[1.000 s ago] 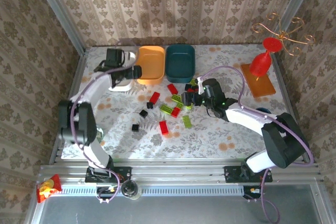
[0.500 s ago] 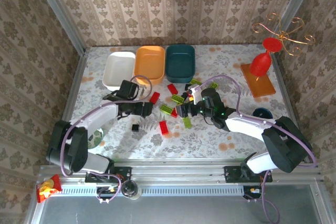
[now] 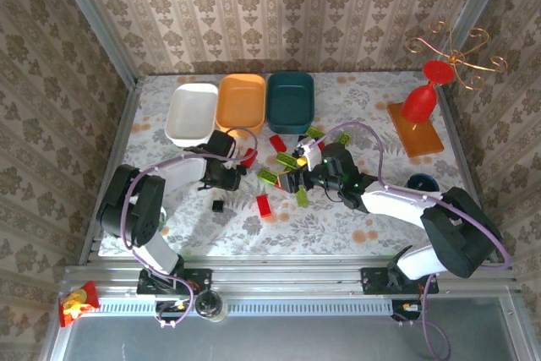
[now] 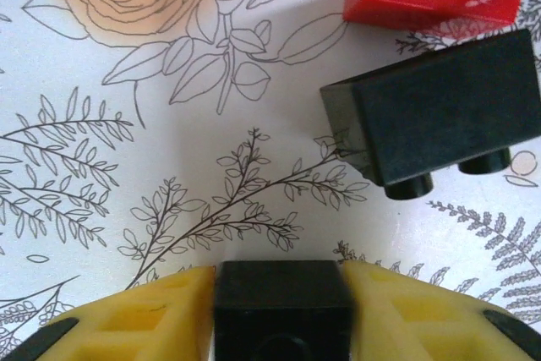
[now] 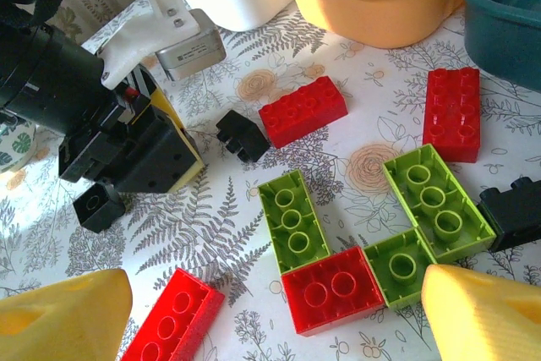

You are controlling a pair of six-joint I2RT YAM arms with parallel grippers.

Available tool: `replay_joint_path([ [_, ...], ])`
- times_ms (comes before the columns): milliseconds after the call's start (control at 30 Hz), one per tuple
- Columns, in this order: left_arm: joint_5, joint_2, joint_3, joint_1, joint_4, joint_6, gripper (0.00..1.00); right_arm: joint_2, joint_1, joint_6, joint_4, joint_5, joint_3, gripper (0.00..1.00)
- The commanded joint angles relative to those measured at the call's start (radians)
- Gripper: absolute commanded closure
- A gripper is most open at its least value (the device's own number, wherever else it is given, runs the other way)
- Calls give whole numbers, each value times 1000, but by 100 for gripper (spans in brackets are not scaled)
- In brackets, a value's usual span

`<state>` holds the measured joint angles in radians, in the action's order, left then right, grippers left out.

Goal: Sort the legos into containers by color
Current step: Pick up the lego from the middle-left of the table, then place the lego in the container.

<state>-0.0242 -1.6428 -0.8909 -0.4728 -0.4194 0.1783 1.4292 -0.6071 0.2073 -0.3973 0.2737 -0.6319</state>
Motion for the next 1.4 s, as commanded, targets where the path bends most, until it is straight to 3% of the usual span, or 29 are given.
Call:
replay_joint_path([
  [0,-36,-1,6,-26,31,1,63,22,-6,-13,-2,1,-24,10],
  [200,38,112,51,9,94,54,72,28,-8,3,-23,10,-19,10],
  [367,65,223,-7,124,159,76,72,13,-20,-8,-19,6,-16,10],
  [467,59,212,-75,205,216,79,71,4,-24,-14,-17,-16,-11,10],
  [633,59,5,-298,316,206,75,68,7,-28,-7,-16,-28,-12,10],
  [933,100,-466,-820,379,36,36,65,-22,-29,-2,7,-134,1,10],
  [1100,96,-575,-1011,384,-52,29,45,-15,-29,-8,9,-146,1,10],
  [1233,75,-477,-956,382,-47,48,33,-6,-29,-9,9,-146,-2,10],
  [1367,-60,-207,-624,364,111,93,27,-3,-29,-14,11,-156,-2,10],
])
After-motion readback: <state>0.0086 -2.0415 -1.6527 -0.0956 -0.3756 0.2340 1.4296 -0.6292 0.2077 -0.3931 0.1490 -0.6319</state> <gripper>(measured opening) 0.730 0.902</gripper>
